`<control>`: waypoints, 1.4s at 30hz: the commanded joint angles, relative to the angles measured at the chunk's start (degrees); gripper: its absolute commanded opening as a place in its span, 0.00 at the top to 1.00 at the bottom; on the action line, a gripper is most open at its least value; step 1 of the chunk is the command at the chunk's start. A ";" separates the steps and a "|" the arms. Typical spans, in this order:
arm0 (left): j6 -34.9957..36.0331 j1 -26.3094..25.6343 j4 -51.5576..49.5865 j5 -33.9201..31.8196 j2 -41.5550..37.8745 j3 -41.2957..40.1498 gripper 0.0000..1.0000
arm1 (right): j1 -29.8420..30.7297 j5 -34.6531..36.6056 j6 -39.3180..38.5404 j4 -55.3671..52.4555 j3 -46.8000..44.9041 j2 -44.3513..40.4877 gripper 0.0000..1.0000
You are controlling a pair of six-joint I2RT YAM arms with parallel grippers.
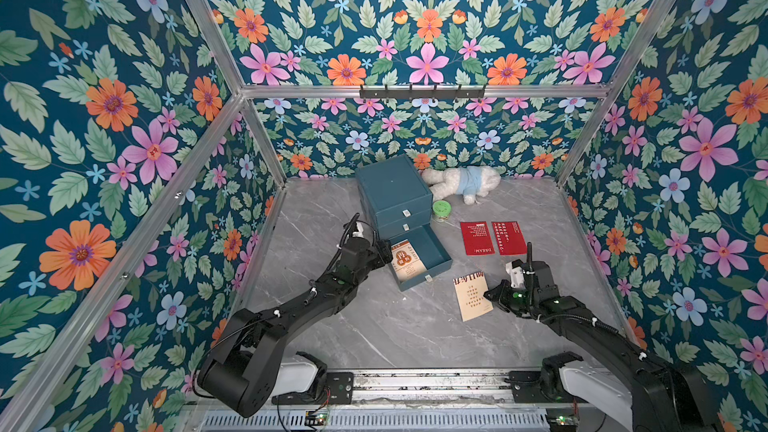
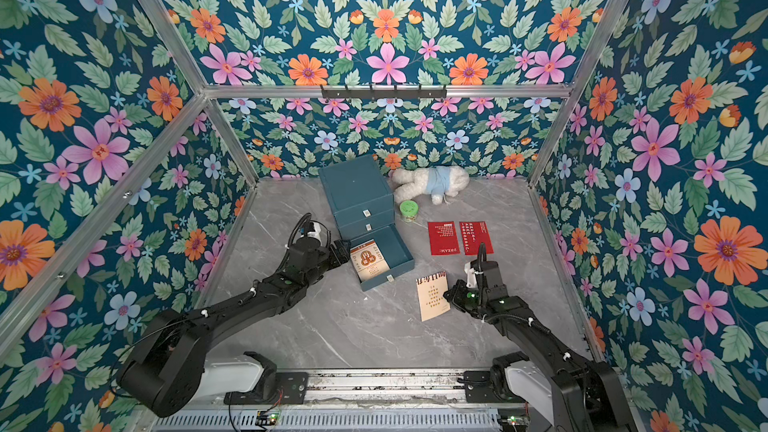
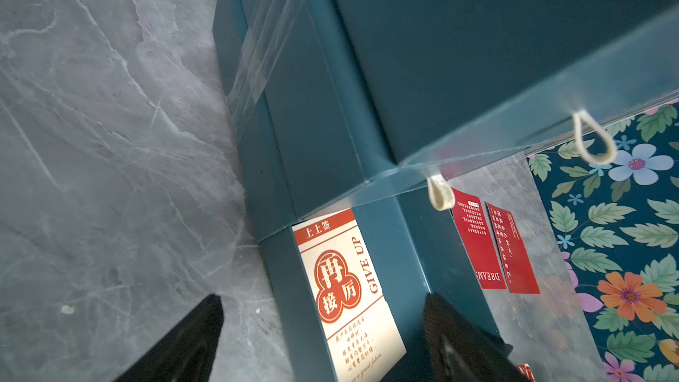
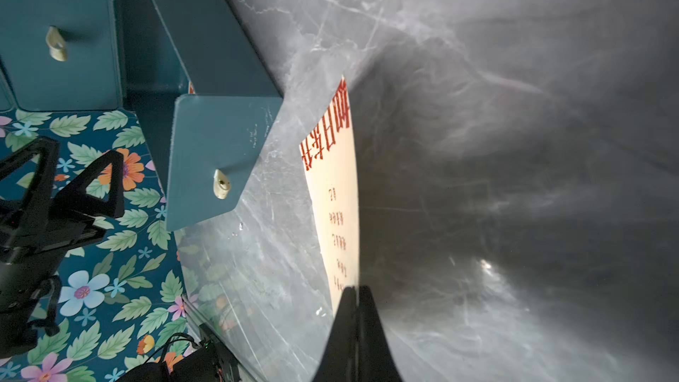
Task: Take the postcards out of the drawer
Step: Place the postcard at the center of the board, then pick up the postcard from the drawer.
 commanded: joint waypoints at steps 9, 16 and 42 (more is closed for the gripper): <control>0.49 0.07 0.86 -0.67 0.27 -0.08 0.11 | -0.12 7.38 -0.83 -4.83 0.15 1.80 0.72; 0.90 0.07 0.88 -1.34 -0.29 -0.70 0.11 | -0.13 12.70 -3.30 -10.84 4.40 -1.16 0.57; -1.62 0.07 9.42 2.29 1.34 -7.63 0.11 | 14.93 2.66 -10.20 2.52 42.44 33.42 0.55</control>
